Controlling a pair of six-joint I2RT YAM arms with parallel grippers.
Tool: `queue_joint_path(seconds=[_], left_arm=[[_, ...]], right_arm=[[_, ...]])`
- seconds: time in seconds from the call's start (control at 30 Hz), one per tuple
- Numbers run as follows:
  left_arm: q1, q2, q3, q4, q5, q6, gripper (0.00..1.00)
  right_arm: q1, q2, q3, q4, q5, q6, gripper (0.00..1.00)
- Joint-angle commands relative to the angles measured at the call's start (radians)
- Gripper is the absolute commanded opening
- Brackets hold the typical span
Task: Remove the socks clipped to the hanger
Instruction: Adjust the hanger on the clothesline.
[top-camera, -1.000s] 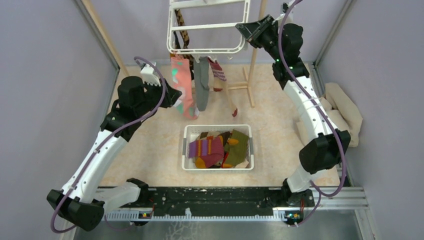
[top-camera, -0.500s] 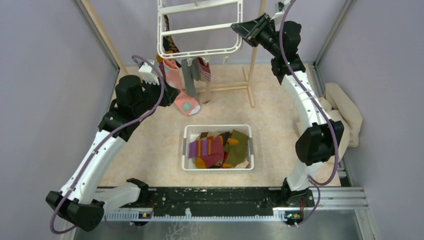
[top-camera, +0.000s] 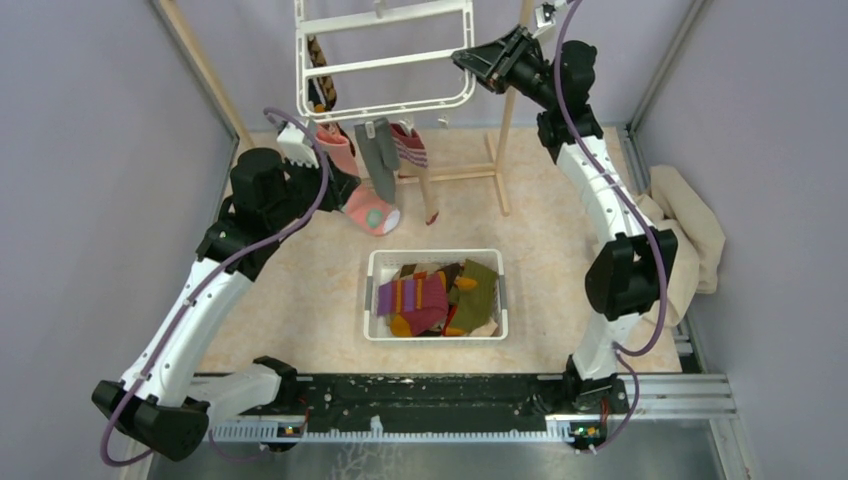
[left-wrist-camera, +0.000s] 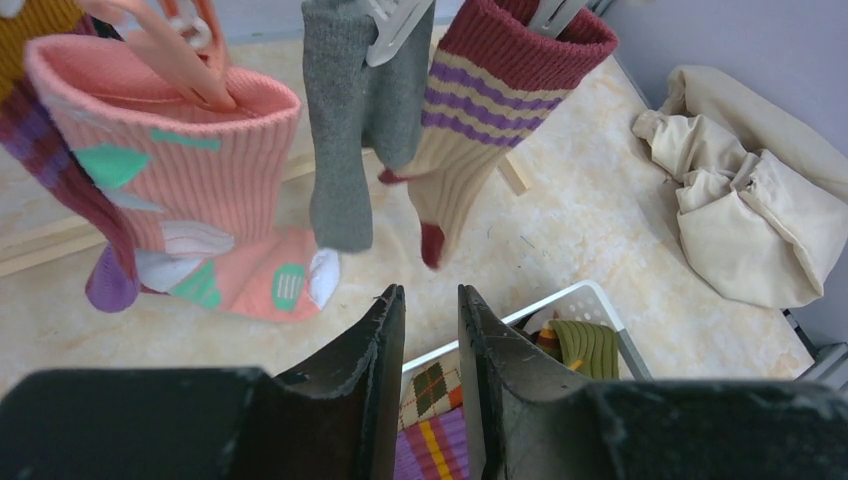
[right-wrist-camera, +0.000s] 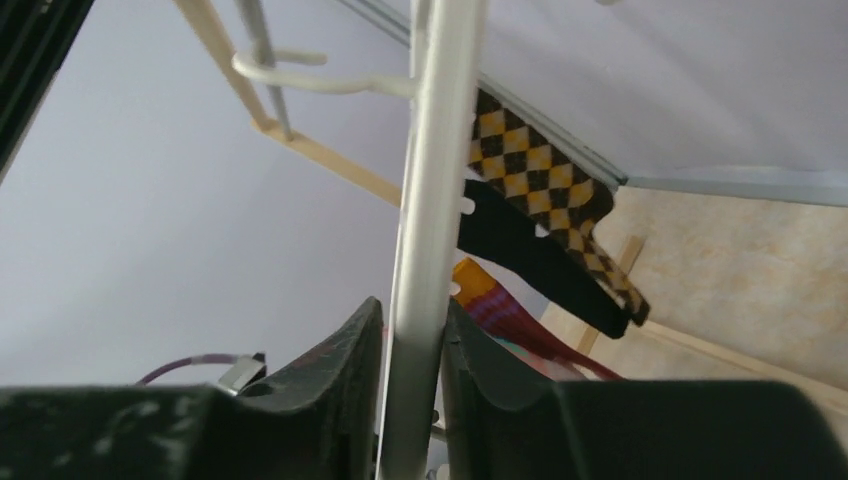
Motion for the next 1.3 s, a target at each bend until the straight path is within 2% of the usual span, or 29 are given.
queue_joint_path(seconds=[0.0,0.2,0.4,0.5,0.7,0.93,0.97,1.03,1.07,1.1,1.13,1.27], left_arm=[[0.004,0.005,0.024,0.008,-0.004,0.010,0.32],[0.004,-0.002,0.015,0.005,-0.018,0.010,0.33],[0.004,-0.005,0.013,0.002,-0.017,0.010,0.33],[0.004,0.001,0.011,0.007,-0.014,0.008,0.33],[0.004,0.009,0.007,0.010,-0.008,0.007,0.32],[0.004,0.006,0.000,0.009,-0.015,0.010,0.34],[0.004,0.003,0.001,0.003,-0.017,0.012,0.39],[0.004,-0.009,-0.002,-0.006,-0.027,0.015,0.61],[0.004,-0.022,-0.007,-0.008,-0.037,0.017,0.68],[0.004,-0.032,-0.011,-0.010,-0.047,0.019,0.80],[0.004,-0.039,-0.013,-0.014,-0.059,0.020,0.96],[0.004,-0.050,-0.005,-0.050,-0.077,0.020,0.99]], right_arm=[[0.009,-0.025,0.050,0.131,-0.151,-0.006,0.33],[0.003,-0.114,-0.059,0.049,-0.112,-0.122,0.57],[0.000,-0.257,-0.300,0.022,-0.044,-0.256,0.73],[0.000,-0.320,-0.438,0.068,-0.015,-0.296,0.73],[0.033,-0.429,-0.737,0.338,0.012,-0.313,0.71],[0.262,-0.391,-0.785,0.346,0.188,-0.619,0.70],[0.288,-0.375,-0.785,0.362,0.214,-0.658,0.70],[0.335,-0.341,-0.790,0.408,0.262,-0.730,0.70],[0.356,-0.322,-0.788,0.423,0.288,-0.766,0.70],[0.379,-0.306,-0.787,0.436,0.323,-0.800,0.70],[0.400,-0.288,-0.783,0.443,0.357,-0.840,0.70],[0.451,-0.203,-0.784,0.525,0.489,-0.902,0.71]])
